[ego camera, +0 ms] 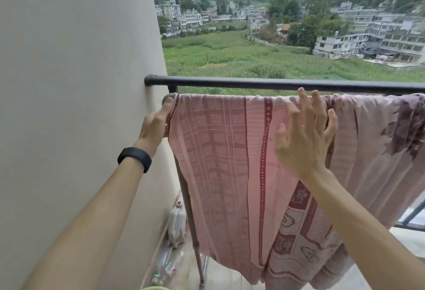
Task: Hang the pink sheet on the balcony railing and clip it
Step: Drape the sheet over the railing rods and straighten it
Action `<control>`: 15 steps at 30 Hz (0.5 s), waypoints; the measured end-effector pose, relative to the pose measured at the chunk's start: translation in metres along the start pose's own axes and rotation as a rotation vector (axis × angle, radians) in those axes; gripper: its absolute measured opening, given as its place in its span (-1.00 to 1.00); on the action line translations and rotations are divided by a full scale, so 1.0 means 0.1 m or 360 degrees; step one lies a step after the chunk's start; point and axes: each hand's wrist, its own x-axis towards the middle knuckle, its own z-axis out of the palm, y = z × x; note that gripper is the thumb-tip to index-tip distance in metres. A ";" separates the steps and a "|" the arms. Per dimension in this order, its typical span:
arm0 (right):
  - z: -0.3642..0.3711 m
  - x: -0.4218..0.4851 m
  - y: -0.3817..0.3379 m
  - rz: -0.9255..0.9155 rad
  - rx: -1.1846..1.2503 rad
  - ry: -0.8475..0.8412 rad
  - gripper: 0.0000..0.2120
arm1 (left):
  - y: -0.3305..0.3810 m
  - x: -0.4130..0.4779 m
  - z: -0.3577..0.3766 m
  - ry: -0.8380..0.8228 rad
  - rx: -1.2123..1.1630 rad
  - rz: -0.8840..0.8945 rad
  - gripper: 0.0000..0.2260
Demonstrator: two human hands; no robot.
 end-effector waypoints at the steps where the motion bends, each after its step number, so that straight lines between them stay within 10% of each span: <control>1: 0.04 0.09 -0.12 -0.0059 0.0047 -0.0029 -0.50 | 0.08 0.06 -0.02 -0.0014 0.0039 0.0008 -0.48; 9: 0.35 0.73 -0.86 -0.0292 0.0002 -0.0574 -0.53 | 0.39 0.39 -0.30 0.0370 0.0008 0.0259 -0.60; 15: 0.41 0.71 -0.85 -0.0349 -0.0081 -0.0508 -0.58 | 0.28 0.42 -0.41 0.0057 0.0579 0.0024 -0.58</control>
